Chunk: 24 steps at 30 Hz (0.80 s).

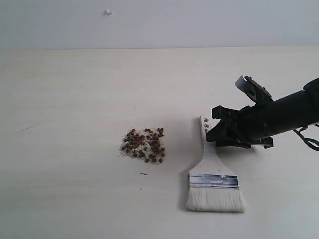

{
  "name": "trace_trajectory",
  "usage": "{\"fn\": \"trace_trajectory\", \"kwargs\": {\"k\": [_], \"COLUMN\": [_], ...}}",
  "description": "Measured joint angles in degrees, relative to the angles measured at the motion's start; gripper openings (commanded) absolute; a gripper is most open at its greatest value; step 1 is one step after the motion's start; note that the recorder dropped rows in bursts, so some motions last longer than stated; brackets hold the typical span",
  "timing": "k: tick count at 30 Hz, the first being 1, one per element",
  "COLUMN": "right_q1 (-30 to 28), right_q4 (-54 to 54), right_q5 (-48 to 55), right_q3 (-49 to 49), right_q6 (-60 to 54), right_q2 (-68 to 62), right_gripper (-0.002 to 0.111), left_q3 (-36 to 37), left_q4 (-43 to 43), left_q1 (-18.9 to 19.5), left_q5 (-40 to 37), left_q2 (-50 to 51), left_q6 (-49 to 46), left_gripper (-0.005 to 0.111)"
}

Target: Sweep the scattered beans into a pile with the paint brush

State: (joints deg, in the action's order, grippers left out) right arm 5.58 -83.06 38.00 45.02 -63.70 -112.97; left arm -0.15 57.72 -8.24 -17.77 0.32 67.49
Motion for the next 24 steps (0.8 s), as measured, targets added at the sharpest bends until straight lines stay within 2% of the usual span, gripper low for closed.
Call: {"fn": "trace_trajectory", "kwargs": {"k": [6, 10, 12, 14, 16, 17, 21, 24], "right_q1": [0.0, 0.0, 0.0, 0.0, 0.0, 0.0, 0.0, 0.0], "right_q4": [0.47, 1.81, 2.88, 5.08, 8.54, 10.19, 16.85, 16.97], "right_q5": [-2.44, -4.4, -5.06, -4.95, -3.77, -3.0, 0.39, -2.32], "right_q3": [0.0, 0.0, 0.0, 0.0, 0.0, 0.0, -0.43, -4.35], "right_q6": [1.38, 2.29, 2.69, 3.48, 4.28, 4.67, 9.58, 12.11], "right_q2": [2.39, 8.14, 11.67, 15.79, 19.89, 21.47, 28.64, 36.21], "right_gripper": [0.054, 0.055, 0.048, 0.031, 0.008, 0.0, 0.0, 0.0], "left_q3": [0.0, 0.0, 0.0, 0.0, 0.0, 0.0, 0.0, 0.0], "left_q4": [0.0, 0.0, 0.0, 0.0, 0.0, 0.0, 0.0, 0.0], "left_q1": [0.0, 0.0, 0.0, 0.0, 0.0, 0.0, 0.0, 0.0], "left_q5": [0.0, 0.0, 0.0, 0.0, 0.0, 0.0, 0.0, 0.0], "left_q2": [0.0, 0.0, 0.0, 0.0, 0.0, 0.0, 0.0, 0.0], "left_q6": [0.0, 0.0, 0.0, 0.0, 0.0, 0.0, 0.0, 0.0], "left_gripper": [0.0, 0.0, 0.0, 0.0, 0.0, 0.0, 0.0, 0.0]}}
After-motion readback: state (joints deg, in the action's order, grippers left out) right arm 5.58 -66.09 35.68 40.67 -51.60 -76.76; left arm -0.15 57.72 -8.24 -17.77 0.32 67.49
